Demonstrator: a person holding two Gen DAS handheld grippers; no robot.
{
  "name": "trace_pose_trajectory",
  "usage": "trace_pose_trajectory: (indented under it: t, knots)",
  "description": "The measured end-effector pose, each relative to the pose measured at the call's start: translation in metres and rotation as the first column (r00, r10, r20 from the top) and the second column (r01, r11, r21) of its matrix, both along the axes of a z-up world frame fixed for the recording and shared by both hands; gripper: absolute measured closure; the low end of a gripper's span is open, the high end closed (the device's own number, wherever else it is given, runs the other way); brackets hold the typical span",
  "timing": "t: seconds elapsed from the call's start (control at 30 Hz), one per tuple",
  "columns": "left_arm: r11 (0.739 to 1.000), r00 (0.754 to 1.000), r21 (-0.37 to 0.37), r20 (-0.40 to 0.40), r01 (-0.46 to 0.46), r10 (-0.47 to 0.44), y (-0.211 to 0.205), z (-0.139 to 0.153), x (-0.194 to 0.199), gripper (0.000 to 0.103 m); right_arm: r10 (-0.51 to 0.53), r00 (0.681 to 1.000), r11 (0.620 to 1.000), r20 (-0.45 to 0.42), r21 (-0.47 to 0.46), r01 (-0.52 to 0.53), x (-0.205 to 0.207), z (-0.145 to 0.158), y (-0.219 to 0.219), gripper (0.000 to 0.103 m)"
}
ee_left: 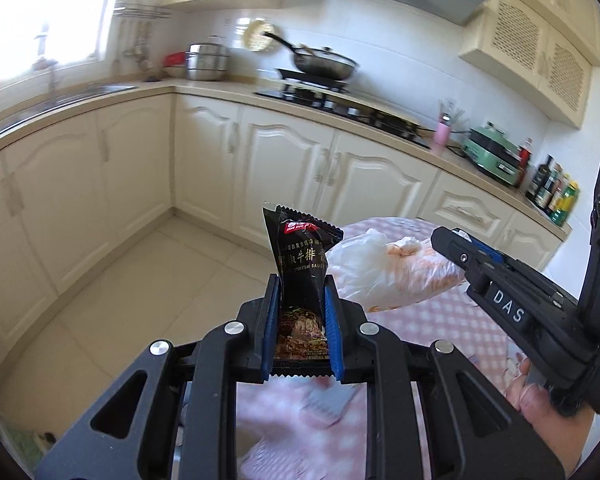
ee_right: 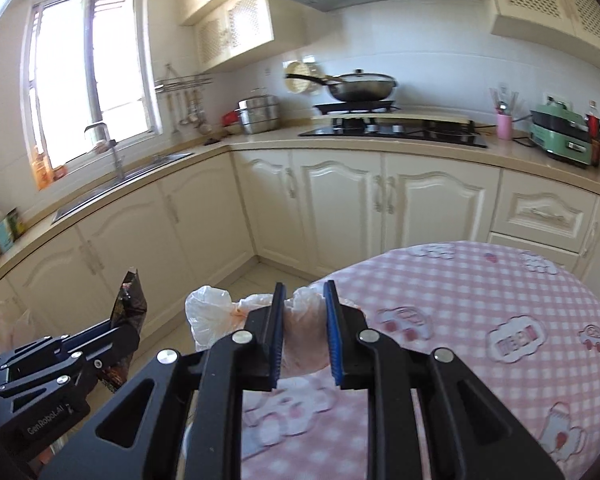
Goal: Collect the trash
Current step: 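Carry the dark packet and clear bag over the blue bin and open both tools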
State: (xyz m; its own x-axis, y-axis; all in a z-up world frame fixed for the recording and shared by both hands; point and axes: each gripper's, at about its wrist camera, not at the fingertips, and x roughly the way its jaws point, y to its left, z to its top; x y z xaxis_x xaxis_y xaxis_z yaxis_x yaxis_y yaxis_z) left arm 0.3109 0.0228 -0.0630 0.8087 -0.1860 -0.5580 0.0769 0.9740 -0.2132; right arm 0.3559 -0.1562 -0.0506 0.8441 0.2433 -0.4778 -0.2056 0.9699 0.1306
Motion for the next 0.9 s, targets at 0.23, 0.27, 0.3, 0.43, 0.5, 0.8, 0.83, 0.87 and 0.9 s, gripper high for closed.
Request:
trace_pose_trajectory:
  t: [0.23,0.27,0.3,0.43,0.5,0.8,0.83,0.87,0.9]
  knots:
    - [0.992,0.992,-0.01,-0.037,-0.123,0.122,0.068,-0.018,-0.029,0.084,0.124,0.992,0.992,-0.037,-0.018,-0.124,-0.017,-0.018,0.08,0.085]
    - [0.99,0.989,-0.013,-0.048,-0.139,0.138,0.077,-0.023,-0.031,0.084,0.141,0.989,0.99,-0.046,-0.025,-0.142,-0.019,-0.022,0.093,0.085]
    - [0.988,0.986,-0.013,-0.059,-0.156,0.155,0.087,-0.028,-0.034,0.084,0.157,0.986,0.987,-0.055,-0.031,-0.159,-0.02,-0.026,0.106,0.085]
    - [0.977,0.973,-0.01,-0.096,-0.213,0.211,0.115,-0.046,-0.038,0.083,0.214,0.972,0.976,-0.093,-0.031,-0.217,-0.024,-0.047,0.148,0.085]
    - [0.971,0.964,-0.006,-0.116,-0.24,0.238,0.129,-0.056,-0.039,0.084,0.233,0.966,0.971,-0.112,-0.032,-0.238,-0.024,-0.058,0.166,0.085]
    - [0.956,0.939,0.001,-0.191,-0.293,0.287,0.168,-0.096,-0.035,0.083,0.264,0.946,0.961,-0.188,-0.029,-0.274,-0.008,-0.102,0.21,0.084]
    - [0.955,0.936,0.001,-0.2,-0.296,0.29,0.171,-0.1,-0.032,0.083,0.263,0.945,0.962,-0.194,-0.028,-0.273,-0.006,-0.106,0.213,0.084]
    - [0.955,0.934,0.0,-0.205,-0.298,0.291,0.172,-0.103,-0.031,0.083,0.262,0.944,0.962,-0.202,-0.024,-0.272,-0.002,-0.11,0.216,0.084]
    - [0.954,0.933,-0.001,-0.21,-0.3,0.293,0.174,-0.105,-0.03,0.083,0.259,0.943,0.963,-0.208,-0.021,-0.269,0.001,-0.114,0.218,0.084]
